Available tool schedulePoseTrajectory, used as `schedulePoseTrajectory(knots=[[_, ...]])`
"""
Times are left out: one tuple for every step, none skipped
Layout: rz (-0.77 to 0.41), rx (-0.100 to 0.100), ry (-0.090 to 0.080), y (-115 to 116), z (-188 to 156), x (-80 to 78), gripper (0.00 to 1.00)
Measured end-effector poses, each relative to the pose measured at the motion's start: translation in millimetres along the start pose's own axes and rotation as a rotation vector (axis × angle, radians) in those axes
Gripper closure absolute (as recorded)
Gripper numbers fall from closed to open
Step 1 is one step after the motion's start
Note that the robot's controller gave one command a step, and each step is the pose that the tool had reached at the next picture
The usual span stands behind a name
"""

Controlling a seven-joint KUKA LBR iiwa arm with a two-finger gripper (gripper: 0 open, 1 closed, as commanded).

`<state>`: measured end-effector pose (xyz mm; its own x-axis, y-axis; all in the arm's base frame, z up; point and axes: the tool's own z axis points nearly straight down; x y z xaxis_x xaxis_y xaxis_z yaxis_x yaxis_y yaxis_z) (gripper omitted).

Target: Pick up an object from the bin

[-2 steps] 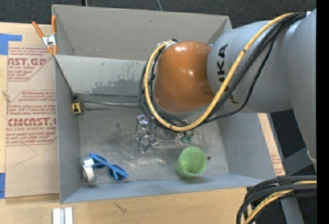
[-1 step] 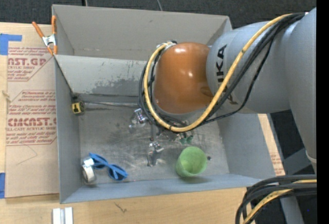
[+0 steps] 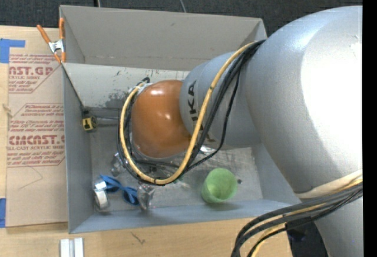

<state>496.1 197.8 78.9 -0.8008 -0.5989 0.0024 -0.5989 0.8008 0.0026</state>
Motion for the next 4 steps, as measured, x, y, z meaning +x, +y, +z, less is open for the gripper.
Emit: schedulePoseTrajectory(knots=[[0.085, 0.003, -0.005, 22, 6, -28.4, 0.00], [0.088, 0.008, -0.006, 19, 4, -28.9, 1.00], [0.057, 0.004, -0.013, 23, -87, -38.8, 1.00], [0.078, 0.005, -0.014, 20, -160, -56.7, 1.00]])
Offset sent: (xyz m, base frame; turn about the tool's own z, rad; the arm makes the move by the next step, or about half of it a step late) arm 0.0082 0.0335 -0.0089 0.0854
